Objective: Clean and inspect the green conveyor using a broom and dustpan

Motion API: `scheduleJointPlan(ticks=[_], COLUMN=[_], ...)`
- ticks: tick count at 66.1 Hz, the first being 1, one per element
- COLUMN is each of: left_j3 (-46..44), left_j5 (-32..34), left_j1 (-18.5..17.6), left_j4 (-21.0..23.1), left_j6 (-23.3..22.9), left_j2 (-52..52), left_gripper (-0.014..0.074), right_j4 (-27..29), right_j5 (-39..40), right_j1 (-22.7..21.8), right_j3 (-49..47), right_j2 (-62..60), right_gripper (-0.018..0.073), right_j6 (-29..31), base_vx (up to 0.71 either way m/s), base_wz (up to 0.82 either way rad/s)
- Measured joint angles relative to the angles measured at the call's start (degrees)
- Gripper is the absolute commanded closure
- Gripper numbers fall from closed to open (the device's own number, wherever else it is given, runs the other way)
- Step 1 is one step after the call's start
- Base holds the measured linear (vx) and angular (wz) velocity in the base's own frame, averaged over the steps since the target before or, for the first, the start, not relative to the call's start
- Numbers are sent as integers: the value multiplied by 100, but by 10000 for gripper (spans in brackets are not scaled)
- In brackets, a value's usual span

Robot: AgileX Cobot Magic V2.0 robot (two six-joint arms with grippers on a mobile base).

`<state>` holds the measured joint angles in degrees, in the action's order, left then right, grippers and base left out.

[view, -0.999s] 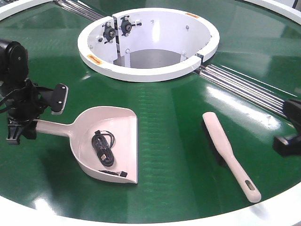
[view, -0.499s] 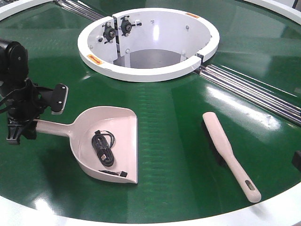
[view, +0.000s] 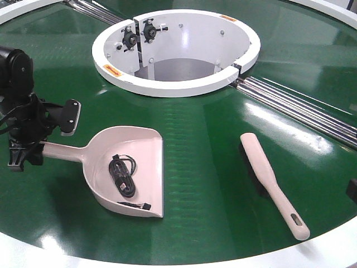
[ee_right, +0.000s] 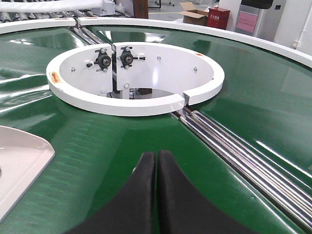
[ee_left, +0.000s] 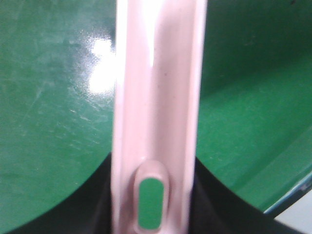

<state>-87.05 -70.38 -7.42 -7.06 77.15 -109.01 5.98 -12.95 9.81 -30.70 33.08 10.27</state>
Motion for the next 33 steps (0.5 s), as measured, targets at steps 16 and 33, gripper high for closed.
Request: scheduleJointPlan(ticks=[16, 33], left_j3=[0, 0], left_j5=[0, 0], left_j1=[0, 0], left_j4=[0, 0], left_j6=[0, 0], left_j2=[0, 0], left_gripper=[603, 603], right_j4=[0, 0], right_j5=[0, 0], right_j1=[0, 0], right_j3=[0, 0], right_j2=[0, 0], right_gripper=[567, 567], right_j6=[3, 7], base_vx=[0, 0], base_wz=[0, 0])
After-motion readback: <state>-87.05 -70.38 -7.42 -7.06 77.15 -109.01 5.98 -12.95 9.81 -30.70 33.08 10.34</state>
